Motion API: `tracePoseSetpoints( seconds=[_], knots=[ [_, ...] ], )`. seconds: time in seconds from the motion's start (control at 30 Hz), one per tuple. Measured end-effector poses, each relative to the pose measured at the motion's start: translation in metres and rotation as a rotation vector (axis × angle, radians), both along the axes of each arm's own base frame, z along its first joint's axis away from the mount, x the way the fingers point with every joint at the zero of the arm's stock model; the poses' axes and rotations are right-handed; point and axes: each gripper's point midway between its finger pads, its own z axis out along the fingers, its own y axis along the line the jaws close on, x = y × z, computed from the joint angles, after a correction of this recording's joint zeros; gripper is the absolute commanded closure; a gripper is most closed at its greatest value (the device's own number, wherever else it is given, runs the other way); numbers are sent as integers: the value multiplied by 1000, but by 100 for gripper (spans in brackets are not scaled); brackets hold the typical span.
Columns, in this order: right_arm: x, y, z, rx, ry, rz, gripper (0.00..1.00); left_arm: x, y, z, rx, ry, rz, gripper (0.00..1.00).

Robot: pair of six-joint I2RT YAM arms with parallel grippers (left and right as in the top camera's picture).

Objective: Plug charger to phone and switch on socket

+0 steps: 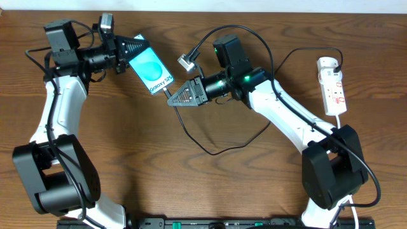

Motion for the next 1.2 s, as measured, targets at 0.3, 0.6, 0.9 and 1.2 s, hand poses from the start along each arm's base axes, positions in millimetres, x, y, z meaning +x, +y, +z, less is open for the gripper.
tracePoseSetpoints(
  seconds=[0.3,0.6,0.9,1.2],
  knots=[
    [-2,4,3,13,-8,10,99,-2,0,9,-8,-63,-31,92],
    [-4,5,5,22,-8,19,99,-4,-1,10,-15,-67,-43,93],
    [-4,5,7,42,-23,27,99,-3,0,10,-18,-58,-40,93],
    [-4,5,8,43,-19,27,99,-3,0,10,-18,-58,-40,93]
  ],
)
